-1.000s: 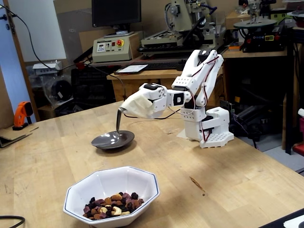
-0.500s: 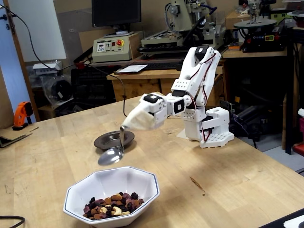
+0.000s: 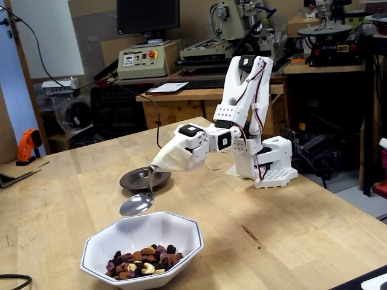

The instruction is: Use spoon to transfer food from the white bowl to brown plate

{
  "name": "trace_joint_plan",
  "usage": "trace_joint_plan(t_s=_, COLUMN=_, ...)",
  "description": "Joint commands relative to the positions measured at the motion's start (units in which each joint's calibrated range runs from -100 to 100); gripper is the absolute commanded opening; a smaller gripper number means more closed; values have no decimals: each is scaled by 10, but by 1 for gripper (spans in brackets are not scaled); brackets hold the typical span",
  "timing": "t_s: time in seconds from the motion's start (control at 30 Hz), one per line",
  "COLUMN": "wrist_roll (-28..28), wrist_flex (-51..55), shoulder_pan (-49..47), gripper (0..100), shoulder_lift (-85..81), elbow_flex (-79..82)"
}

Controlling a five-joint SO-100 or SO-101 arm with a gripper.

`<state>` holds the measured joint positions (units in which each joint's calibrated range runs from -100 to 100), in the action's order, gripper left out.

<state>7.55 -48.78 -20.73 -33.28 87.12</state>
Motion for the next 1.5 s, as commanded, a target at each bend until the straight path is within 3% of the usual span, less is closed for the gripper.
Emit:
trace_joint_plan(t_s=0.0, wrist_roll=1, wrist_flex=-28, shoulder_pan=-4, gripper=4, shoulder_lift=33, elbow_flex=-35)
trace_joint_plan(t_s=0.4, wrist_roll=-1, wrist_flex=-32, shoulder_pan=-6, gripper=4, shoulder_lift=64, elbow_flex=-36)
trace_joint_plan(t_s=0.93, wrist_roll=-2, wrist_flex=-32, shoulder_pan=-101, gripper=4, shoulder_lift=65, elbow_flex=-38)
trace_joint_plan(t_s=1.47, wrist_roll=-3, wrist_flex=-31, shoulder_pan=-96, gripper=4, shoulder_lift=165, elbow_flex=-202)
